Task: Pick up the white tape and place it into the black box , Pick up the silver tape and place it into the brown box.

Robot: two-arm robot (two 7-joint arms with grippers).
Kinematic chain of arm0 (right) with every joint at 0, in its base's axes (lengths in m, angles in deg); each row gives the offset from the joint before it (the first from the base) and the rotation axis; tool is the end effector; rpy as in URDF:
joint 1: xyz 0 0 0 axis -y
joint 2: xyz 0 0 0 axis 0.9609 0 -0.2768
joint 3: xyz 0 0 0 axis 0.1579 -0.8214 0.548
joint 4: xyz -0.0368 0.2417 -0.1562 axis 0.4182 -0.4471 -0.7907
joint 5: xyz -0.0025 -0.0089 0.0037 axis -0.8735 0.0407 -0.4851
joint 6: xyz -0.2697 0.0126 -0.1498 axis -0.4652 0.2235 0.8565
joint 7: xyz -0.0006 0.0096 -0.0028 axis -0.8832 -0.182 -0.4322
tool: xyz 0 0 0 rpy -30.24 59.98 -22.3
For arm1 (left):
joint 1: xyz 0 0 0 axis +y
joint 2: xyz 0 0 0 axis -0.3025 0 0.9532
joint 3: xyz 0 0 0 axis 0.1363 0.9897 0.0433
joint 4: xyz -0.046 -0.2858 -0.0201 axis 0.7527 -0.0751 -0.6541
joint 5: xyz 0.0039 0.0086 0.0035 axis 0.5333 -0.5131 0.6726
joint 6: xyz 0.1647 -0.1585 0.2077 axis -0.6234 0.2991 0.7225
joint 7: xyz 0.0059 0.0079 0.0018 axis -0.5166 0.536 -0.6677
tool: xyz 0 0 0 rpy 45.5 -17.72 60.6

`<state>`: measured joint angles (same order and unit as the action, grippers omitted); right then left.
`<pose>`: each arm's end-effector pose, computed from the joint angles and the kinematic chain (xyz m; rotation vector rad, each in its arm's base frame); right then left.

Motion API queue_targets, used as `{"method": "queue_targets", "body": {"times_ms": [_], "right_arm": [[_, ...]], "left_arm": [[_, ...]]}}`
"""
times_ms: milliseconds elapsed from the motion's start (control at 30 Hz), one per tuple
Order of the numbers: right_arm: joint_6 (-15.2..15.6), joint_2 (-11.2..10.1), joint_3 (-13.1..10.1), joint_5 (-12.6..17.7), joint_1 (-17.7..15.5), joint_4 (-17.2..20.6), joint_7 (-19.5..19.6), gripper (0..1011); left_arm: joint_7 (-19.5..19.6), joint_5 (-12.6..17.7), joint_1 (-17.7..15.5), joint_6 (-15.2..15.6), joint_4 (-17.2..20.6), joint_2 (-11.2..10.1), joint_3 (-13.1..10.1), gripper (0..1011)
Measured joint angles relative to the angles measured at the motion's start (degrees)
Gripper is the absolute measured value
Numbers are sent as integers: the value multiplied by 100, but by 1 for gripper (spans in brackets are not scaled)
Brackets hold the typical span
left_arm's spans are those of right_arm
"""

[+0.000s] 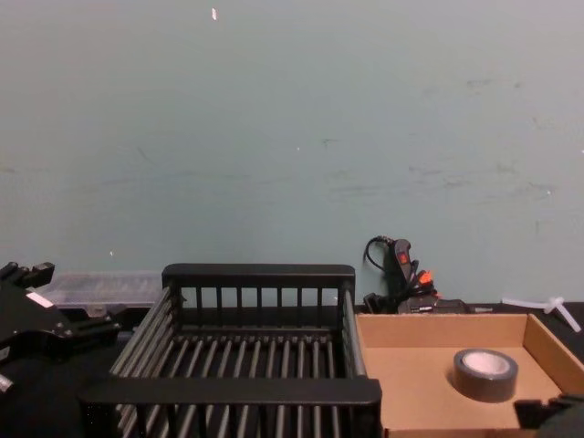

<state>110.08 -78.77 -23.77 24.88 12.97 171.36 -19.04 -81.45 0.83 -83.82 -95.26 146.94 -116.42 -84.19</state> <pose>0.2943 -0.0098 -0.2414 -0.4603 0.2046 -0.9029 0.3582 0.0827 -0.3023 0.3046 -0.2850 1.2481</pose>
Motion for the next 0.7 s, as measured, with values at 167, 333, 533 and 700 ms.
{"method": "queue_targets", "body": {"times_ms": [167, 333, 533, 700], "right_arm": [[30, -32, 145, 30, 56, -10, -27, 1002], [74, -18, 308, 71, 174, -97, -30, 1002], [113, 31, 540, 80, 378, -279, -48, 1002], [143, 83, 760, 76, 608, -501, -90, 1002]], "left_arm": [[0, 0, -1, 0, 0, 0, 0, 1002], [0, 0, 0, 0, 0, 0, 0, 1001], [0, 0, 0, 0, 0, 0, 0, 1002], [0, 0, 0, 0, 0, 0, 0, 1001]]}}
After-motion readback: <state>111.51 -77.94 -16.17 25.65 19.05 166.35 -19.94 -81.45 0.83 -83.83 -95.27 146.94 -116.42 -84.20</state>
